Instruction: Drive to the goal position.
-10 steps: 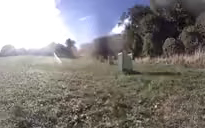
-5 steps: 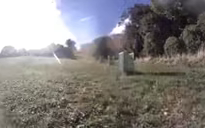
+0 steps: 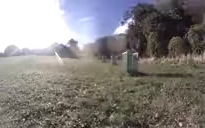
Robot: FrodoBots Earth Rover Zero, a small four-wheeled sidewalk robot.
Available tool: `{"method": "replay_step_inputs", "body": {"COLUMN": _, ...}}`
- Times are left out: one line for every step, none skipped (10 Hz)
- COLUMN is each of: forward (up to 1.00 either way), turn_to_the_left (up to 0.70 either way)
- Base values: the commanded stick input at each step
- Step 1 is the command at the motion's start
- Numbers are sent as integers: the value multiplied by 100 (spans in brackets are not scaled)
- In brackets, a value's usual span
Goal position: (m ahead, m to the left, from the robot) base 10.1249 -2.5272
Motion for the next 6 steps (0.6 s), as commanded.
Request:
{"method": "replay_step_inputs", "body": {"forward": 50, "turn_to_the_left": 0}}
{"method": "replay_step_inputs", "body": {"forward": 50, "turn_to_the_left": 0}}
{"method": "replay_step_inputs", "body": {"forward": 50, "turn_to_the_left": 0}}
{"method": "replay_step_inputs", "body": {"forward": 50, "turn_to_the_left": 0}}
{"method": "replay_step_inputs", "body": {"forward": 50, "turn_to_the_left": 0}}
{"method": "replay_step_inputs", "body": {"forward": 50, "turn_to_the_left": 0}}
